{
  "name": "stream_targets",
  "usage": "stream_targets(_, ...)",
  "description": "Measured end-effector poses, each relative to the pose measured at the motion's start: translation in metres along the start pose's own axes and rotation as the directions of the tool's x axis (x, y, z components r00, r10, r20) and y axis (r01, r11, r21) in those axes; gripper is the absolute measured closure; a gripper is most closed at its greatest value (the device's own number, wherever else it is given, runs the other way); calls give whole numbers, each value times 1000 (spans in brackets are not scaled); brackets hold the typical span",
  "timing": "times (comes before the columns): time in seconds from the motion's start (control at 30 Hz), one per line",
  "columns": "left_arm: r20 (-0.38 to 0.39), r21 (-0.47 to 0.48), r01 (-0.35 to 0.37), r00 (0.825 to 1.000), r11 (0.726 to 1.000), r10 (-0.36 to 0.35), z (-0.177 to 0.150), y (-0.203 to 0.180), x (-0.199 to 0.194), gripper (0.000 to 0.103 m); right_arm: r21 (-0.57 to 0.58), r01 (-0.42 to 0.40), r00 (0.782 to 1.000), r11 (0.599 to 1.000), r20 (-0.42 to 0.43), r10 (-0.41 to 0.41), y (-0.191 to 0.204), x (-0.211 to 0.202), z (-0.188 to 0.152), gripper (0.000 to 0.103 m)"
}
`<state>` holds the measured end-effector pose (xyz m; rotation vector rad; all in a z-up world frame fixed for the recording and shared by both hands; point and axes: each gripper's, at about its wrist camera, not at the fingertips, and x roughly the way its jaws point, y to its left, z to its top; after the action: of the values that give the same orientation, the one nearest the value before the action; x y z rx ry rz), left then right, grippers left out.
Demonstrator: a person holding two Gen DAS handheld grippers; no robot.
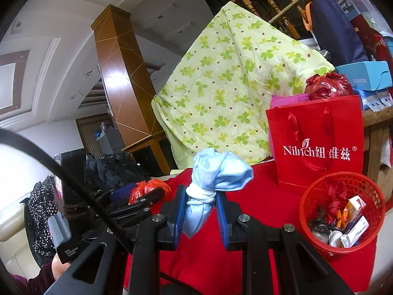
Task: Collect trash
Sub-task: 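Lift the red wrapper with the left gripper while the right gripper lifts the blue wrapper, then hold both wrappers above the blanket beside the red basket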
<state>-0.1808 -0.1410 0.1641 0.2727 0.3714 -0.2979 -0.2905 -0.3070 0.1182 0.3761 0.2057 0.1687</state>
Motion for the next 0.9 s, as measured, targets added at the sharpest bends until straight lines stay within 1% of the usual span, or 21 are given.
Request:
stream_targets(0.33,-1,30,22,1000,999,-22,2,-17,0,40,14,14,1000,1000,11,-14,-11,-11,-1,78)
stream_targets(0.9,-15,45,73,997,996,-72,6,-46,7,40,31,49,999,998,11,-50,-28,-28,1,78)
